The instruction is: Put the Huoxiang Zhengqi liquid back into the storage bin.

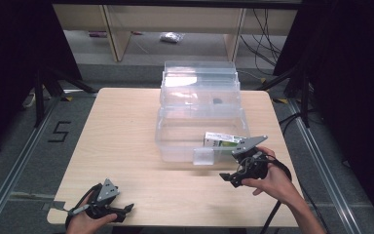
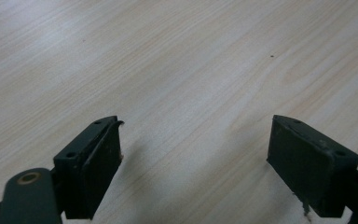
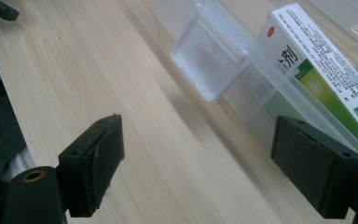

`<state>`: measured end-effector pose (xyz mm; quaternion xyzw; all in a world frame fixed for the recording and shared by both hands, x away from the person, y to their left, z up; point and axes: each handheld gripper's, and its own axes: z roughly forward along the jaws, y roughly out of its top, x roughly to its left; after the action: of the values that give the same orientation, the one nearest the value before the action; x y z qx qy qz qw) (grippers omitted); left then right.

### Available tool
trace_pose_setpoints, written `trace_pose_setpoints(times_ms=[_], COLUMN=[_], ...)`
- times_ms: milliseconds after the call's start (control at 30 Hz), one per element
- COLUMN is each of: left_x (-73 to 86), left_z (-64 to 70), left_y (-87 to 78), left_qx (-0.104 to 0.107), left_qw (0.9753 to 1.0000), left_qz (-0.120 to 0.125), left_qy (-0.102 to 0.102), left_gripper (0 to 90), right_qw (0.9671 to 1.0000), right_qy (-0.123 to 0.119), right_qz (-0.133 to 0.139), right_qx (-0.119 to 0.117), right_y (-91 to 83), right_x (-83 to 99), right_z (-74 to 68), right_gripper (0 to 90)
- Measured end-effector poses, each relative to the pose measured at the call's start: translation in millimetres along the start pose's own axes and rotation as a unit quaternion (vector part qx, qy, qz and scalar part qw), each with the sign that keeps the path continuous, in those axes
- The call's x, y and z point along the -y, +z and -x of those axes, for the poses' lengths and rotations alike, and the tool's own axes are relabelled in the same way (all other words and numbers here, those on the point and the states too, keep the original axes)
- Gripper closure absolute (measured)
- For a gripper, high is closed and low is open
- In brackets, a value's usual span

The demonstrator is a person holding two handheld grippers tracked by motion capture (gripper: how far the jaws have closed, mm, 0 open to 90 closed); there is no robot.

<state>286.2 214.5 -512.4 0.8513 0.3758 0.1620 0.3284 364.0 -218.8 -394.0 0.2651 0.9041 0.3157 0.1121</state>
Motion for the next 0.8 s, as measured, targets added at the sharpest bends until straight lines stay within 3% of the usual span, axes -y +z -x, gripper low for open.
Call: trace_pose_setpoints(times_ms=[33, 133, 167, 200, 300, 367, 400, 467, 500, 533, 567, 767, 800], left_x=[0.0, -0.2, -0.2, 0.2, -0.2, 0.2, -0.1, -0.2, 0.2, 0.2, -0.2, -0.2, -0.2], left_z=[0.0, -2.5, -2.5, -0.3, -2.3, -0.2, -2.1, -2.1, -0.5, -0.2, -2.2, -2.0, -1.9], left_y=[0.0, -1.8, -1.8, -0.4, -2.0, 0.0, -1.9, -2.1, -0.3, -0.2, -2.2, -2.0, -1.9], left_qx=[0.000, -0.001, -0.001, 0.001, -0.001, -0.001, 0.001, 0.001, -0.003, -0.002, 0.001, 0.001, 0.001], left_qw=[1.0000, 0.9997, 0.9997, 1.0000, 0.9998, 1.0000, 0.9998, 0.9998, 1.0000, 1.0000, 0.9997, 0.9997, 0.9998], left_qz=[0.000, -0.015, -0.015, -0.002, -0.014, -0.001, -0.014, -0.014, -0.001, -0.001, -0.015, -0.015, -0.014], left_qy=[0.000, 0.017, 0.017, 0.002, 0.016, 0.000, 0.016, 0.016, 0.002, 0.001, 0.018, 0.017, 0.017], left_gripper=[16.8, 16.8, 16.7, 16.8, 16.8, 16.7, 16.7, 16.7, 16.8, 16.8, 16.7, 16.7, 16.8], right_qw=[0.9999, 1.0000, 1.0000, 0.9999, 1.0000, 1.0000, 1.0000, 0.9999, 0.9998, 0.9999, 0.9999, 0.9992, 0.9990], right_qy=[0.012, 0.004, 0.004, 0.002, 0.005, 0.005, 0.001, 0.004, 0.009, 0.009, 0.009, 0.017, 0.029], right_qz=[-0.005, -0.005, -0.005, -0.003, -0.003, 0.005, 0.004, 0.010, 0.013, 0.009, 0.012, 0.029, 0.026], right_qx=[-0.002, 0.006, 0.006, 0.009, 0.004, 0.006, 0.003, 0.010, 0.009, 0.011, 0.008, 0.020, 0.021], right_y=[-0.9, -1.0, -1.0, -2.1, -2.9, -2.6, -1.4, -0.4, -0.1, -1.5, -1.2, -0.7, -1.5], right_x=[-0.2, 2.8, 2.8, 3.9, 5.7, 7.5, 10.4, 12.1, 15.4, 16.5, 18.2, 28.7, 29.9], right_z=[-2.1, -6.2, -6.2, -8.0, -9.9, -10.9, -12.0, -13.4, -14.8, -14.9, -14.9, -18.4, -20.7], right_gripper=[18.2, 18.7, 18.7, 18.7, 18.4, 18.3, 18.2, 18.2, 18.2, 18.2, 18.1, 17.8, 17.8])
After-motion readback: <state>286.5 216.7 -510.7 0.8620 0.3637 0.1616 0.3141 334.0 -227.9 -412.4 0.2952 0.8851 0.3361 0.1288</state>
